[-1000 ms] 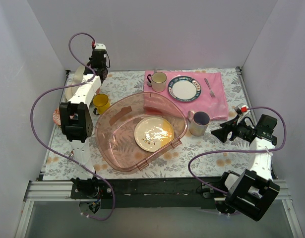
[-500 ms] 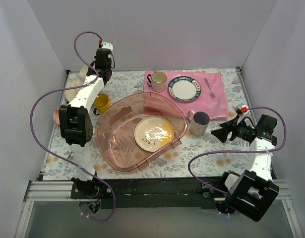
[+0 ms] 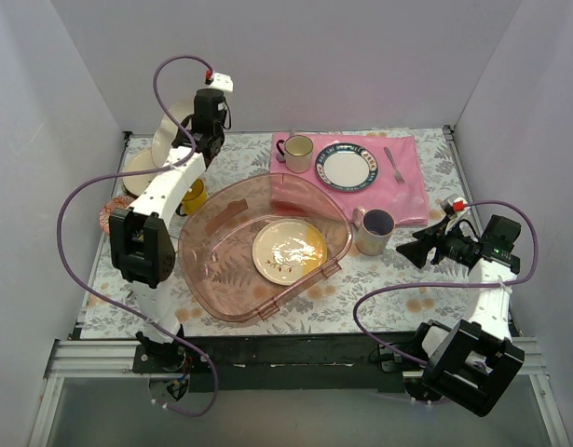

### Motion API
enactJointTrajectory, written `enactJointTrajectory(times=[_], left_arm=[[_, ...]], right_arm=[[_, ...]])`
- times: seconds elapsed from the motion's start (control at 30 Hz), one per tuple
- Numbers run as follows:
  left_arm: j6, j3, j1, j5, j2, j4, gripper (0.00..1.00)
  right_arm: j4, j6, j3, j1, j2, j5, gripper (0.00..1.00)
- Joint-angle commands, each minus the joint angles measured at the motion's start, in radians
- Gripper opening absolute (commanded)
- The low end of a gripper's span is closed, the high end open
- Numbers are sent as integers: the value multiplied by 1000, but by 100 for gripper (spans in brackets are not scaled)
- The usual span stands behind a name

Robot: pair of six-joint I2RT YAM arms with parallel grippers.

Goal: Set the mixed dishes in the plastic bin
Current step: Pick up the plate at the center of the board.

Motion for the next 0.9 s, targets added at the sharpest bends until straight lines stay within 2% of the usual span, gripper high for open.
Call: enactJointTrajectory(times=[0.0,0.63,0.73,0.87], left_arm=[[109,5,-75,-77,-200,170,0],[123,-113,-287,8,-423,144,0],[152,-148,-339,3,-453,142,0],[179,-194,-431,-14,-490,140,0]], right_arm=[[-13,-12,34,-3,-17,-38,81],[-10,5,37,-3,-18,-78,81],[-19,13,60,-3,2,-92,81],[-97,4,173,1,60,-123,80]])
